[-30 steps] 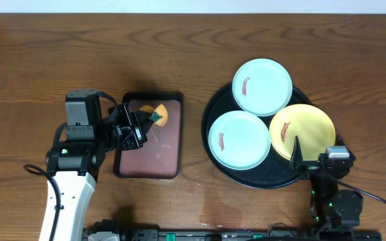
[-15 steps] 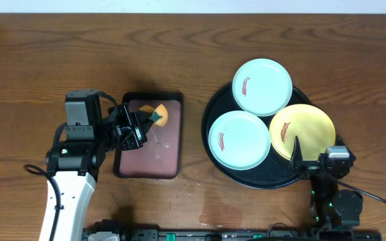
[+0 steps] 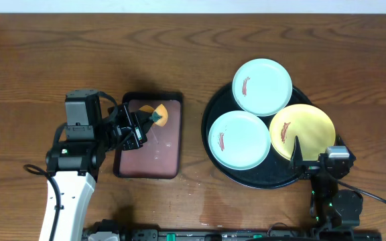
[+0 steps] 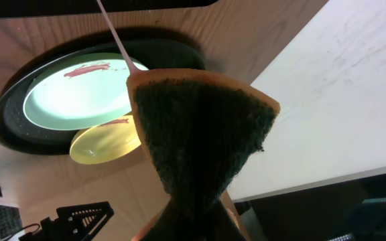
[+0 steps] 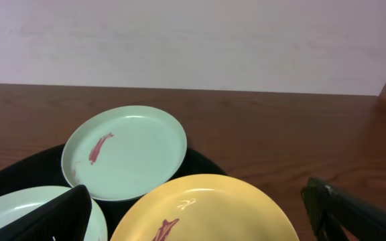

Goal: Clean dirty plates on tray and stack at the side

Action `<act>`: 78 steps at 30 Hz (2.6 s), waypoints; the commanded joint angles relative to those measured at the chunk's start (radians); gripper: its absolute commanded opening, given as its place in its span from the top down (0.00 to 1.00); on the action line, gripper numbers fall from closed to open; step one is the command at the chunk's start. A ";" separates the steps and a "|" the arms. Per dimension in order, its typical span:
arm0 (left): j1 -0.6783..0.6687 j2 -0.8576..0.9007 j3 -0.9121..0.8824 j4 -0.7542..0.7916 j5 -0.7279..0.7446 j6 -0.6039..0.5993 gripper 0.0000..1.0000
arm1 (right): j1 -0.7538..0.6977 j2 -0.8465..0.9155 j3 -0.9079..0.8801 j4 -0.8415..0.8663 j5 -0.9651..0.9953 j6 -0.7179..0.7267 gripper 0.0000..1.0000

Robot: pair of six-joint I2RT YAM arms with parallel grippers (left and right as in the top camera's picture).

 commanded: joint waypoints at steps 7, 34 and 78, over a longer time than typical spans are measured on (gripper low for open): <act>0.006 -0.005 0.018 0.002 -0.001 0.018 0.92 | -0.003 -0.003 -0.004 -0.001 0.006 -0.008 0.01; 0.006 -0.004 0.018 0.002 -0.001 0.029 0.92 | -0.003 -0.003 -0.004 -0.001 0.006 -0.008 0.01; -0.010 0.069 0.018 -0.157 -0.256 0.297 0.92 | -0.003 -0.003 -0.004 -0.001 0.006 -0.008 0.01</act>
